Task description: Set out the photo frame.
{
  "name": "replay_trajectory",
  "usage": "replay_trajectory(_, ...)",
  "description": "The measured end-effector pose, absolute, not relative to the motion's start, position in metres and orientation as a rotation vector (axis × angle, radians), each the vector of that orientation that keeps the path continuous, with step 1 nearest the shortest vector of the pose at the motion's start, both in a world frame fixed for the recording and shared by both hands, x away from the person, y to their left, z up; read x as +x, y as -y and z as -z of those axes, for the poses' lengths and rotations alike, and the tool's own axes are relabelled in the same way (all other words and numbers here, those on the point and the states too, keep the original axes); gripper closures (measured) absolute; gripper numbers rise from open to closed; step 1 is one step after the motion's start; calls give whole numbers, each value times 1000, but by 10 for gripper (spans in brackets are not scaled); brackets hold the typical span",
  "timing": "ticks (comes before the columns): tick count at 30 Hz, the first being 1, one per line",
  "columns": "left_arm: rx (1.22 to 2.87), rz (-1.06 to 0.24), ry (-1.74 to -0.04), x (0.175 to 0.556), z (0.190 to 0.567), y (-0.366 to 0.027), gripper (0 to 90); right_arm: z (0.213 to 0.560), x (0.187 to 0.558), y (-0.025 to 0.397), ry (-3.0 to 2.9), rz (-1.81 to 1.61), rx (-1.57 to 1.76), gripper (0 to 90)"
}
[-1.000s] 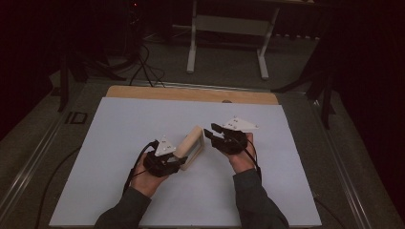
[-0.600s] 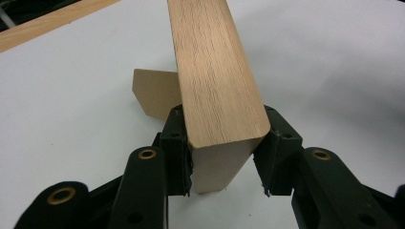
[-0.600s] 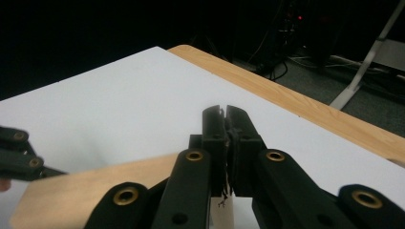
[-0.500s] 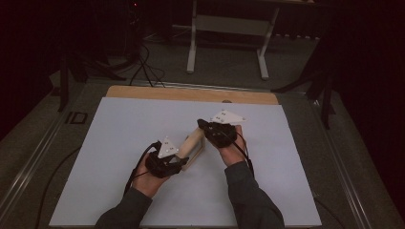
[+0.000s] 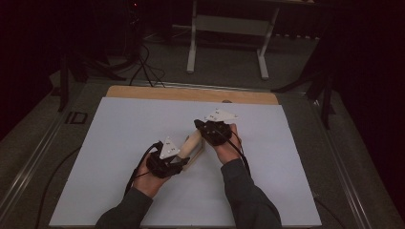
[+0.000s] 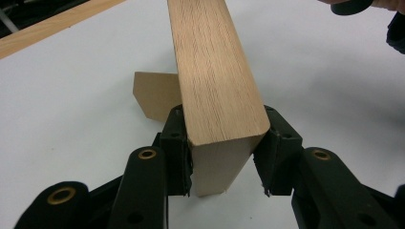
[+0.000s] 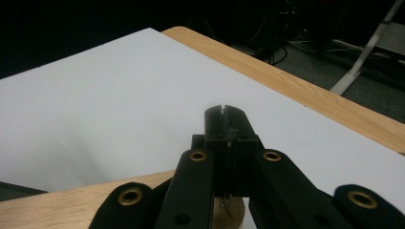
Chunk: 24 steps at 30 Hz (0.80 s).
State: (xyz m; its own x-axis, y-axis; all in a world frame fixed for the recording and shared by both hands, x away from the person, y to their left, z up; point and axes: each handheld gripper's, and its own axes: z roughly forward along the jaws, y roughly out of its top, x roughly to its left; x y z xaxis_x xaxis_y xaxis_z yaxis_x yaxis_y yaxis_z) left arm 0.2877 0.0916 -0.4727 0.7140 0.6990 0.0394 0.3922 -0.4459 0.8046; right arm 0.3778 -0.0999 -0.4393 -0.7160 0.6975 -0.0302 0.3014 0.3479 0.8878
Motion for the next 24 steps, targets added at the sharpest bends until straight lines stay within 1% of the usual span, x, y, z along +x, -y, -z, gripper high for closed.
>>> replay_trajectory(7,2103,-480,-814,288,472,-90,608,438,376,101,-2217,-1284,877,891)
replay_trajectory(24,2106,-454,-829,291,470,-96,605,442,375,99,-2243,-1234,885,891)
